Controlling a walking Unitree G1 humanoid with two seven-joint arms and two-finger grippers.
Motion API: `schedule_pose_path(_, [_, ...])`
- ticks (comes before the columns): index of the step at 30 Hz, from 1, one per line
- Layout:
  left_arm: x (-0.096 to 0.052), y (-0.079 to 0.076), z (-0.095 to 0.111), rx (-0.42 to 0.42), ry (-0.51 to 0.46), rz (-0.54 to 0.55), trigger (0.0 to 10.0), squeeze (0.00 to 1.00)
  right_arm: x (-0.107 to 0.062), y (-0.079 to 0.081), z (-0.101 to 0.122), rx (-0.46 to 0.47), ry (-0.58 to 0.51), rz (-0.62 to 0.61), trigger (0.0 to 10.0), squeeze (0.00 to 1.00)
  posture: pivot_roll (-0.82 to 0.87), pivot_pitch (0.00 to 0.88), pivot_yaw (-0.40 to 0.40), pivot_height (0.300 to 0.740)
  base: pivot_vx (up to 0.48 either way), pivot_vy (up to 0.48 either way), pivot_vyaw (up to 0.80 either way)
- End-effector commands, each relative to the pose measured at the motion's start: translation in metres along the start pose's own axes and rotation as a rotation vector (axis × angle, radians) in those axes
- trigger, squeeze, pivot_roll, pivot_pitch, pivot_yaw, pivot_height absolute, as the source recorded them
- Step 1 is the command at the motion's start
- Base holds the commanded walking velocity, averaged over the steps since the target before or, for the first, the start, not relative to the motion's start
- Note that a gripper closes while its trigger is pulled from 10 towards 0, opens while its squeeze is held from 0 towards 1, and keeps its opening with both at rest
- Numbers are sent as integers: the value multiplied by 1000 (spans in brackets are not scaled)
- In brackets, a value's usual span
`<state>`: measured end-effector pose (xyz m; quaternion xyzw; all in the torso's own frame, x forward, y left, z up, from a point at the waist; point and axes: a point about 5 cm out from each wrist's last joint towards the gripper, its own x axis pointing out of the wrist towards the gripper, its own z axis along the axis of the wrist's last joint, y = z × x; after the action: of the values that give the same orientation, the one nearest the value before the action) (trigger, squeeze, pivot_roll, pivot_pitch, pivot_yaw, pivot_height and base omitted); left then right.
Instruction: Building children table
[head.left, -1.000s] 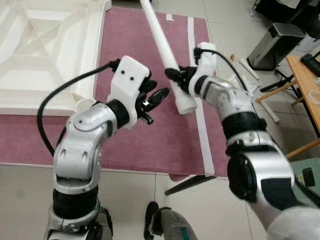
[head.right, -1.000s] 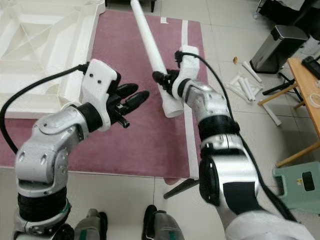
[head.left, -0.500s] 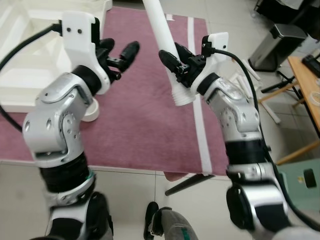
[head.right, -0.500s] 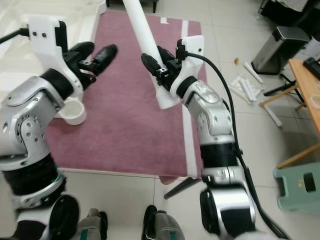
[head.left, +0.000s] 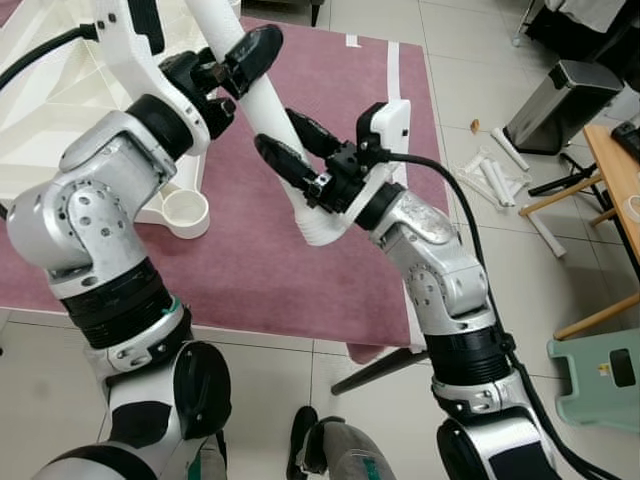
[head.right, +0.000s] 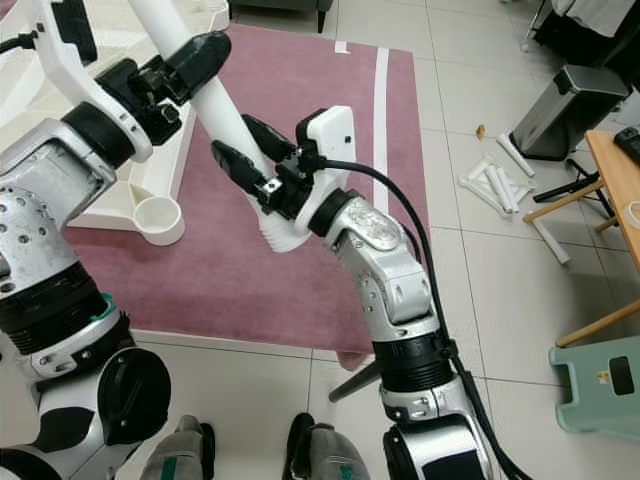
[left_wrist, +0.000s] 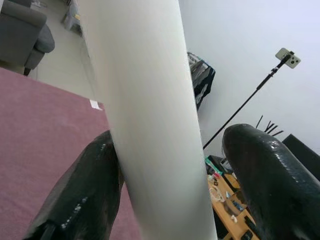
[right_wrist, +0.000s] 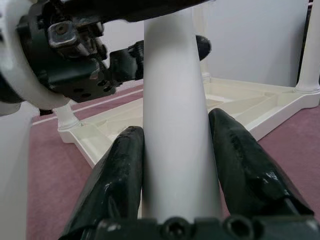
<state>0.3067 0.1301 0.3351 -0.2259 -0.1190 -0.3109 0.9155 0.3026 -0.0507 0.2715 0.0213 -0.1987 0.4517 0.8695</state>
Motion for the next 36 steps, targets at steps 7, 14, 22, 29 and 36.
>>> schedule_pose_path(7, [10, -10, -4, -80, 15, -53, 0, 0, -1, 14, -3, -28, 2, 57, 10000, 0, 150, 143, -50, 740, 0, 0, 0])
schedule_pose_path(14, [6, -23, -11, 51, 66, -124, 0, 0, 0, 8, -14, -71, 78, -9, 10000, 0, 155, 144, -49, 740, 0, 0, 0])
schedule_pose_path(22, [5, -46, -16, 178, 82, -246, 0, 0, 6, 6, -22, -85, 145, -19, 10000, 1000, 155, 144, -52, 740, 0, 0, 0])
schedule_pose_path(29, [4, -69, -19, 373, 87, -380, 0, 0, 12, 1, -35, -107, 267, -48, 10000, 0, 152, 142, -63, 740, 0, 0, 0])
schedule_pose_path(36, [1, -77, -26, 521, 110, -433, 0, 0, 16, -3, -34, -105, 274, -76, 1922, 0, 150, 141, -64, 740, 0, 0, 0])
